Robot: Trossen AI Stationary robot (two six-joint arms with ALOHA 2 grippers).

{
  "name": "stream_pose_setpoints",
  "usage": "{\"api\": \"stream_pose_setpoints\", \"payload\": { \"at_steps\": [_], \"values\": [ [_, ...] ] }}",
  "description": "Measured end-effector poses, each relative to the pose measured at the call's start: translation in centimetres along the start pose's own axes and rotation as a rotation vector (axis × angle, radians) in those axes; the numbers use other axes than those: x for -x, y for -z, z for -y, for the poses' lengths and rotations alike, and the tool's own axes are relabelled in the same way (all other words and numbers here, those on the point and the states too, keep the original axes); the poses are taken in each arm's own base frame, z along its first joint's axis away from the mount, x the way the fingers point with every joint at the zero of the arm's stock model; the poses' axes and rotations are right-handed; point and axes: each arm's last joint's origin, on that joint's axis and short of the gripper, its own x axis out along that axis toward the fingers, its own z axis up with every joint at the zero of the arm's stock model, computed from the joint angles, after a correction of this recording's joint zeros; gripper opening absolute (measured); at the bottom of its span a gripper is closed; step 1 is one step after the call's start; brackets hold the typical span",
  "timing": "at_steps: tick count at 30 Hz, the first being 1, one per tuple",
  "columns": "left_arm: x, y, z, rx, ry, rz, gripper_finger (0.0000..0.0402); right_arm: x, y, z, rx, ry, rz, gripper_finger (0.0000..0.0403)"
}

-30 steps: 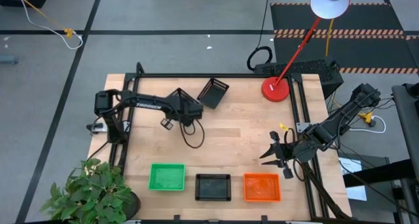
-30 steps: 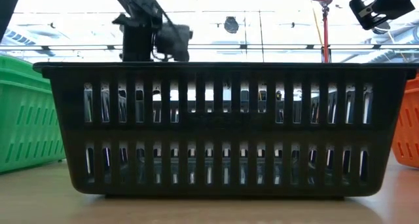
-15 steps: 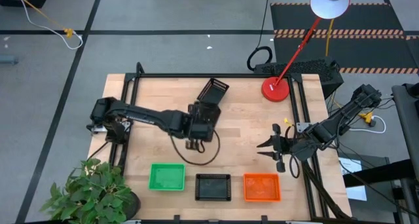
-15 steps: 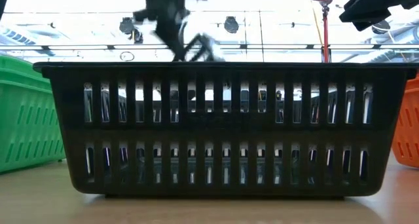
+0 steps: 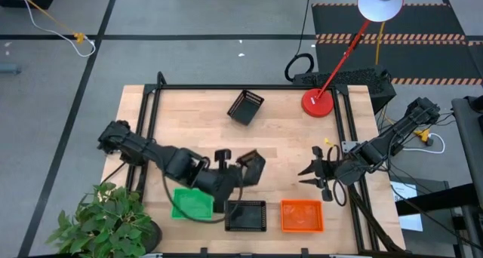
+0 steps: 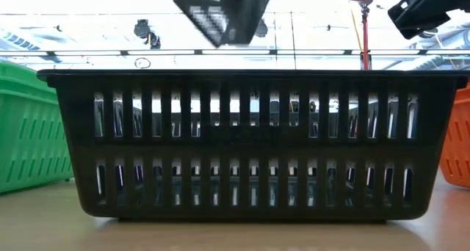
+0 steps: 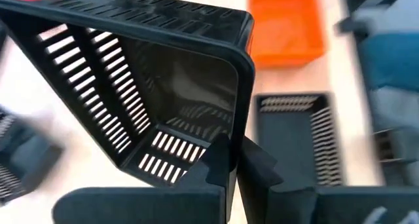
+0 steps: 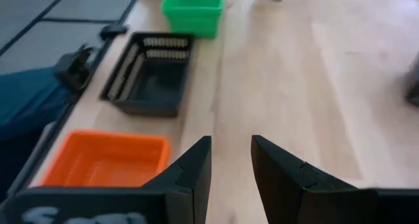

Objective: Stack baskets by color
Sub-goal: Stack the top left black bin on top of the bottom black bin

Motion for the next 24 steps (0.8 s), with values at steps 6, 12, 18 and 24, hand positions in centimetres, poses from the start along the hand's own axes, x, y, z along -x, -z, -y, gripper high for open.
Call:
{"api": "stream_pose_setpoints", "payload": {
  "at_steps": [6,12,18,24],
  "values": [
    [2.2,-0.8,2.6,0.006,0.103,0.100,0.0007,0.1,0.3,-0.1,0.006,-0.059,-0.044,0.0105],
    [2.7,-0.8,4.5,0.043,0.184,0.139,0.0016,0.2,0.2,-0.1,0.004,-0.076,-0.045,0.0105],
    [2.0,-0.8,6.3,0.106,0.231,0.162,0.0008,0.3,0.2,-0.1,0.002,-0.081,-0.038,0.0105],
    [1.4,-0.7,7.3,0.144,0.249,0.160,0.0011,0.5,0.1,0.0,0.019,-0.087,-0.029,0.0105]
  ]
}}
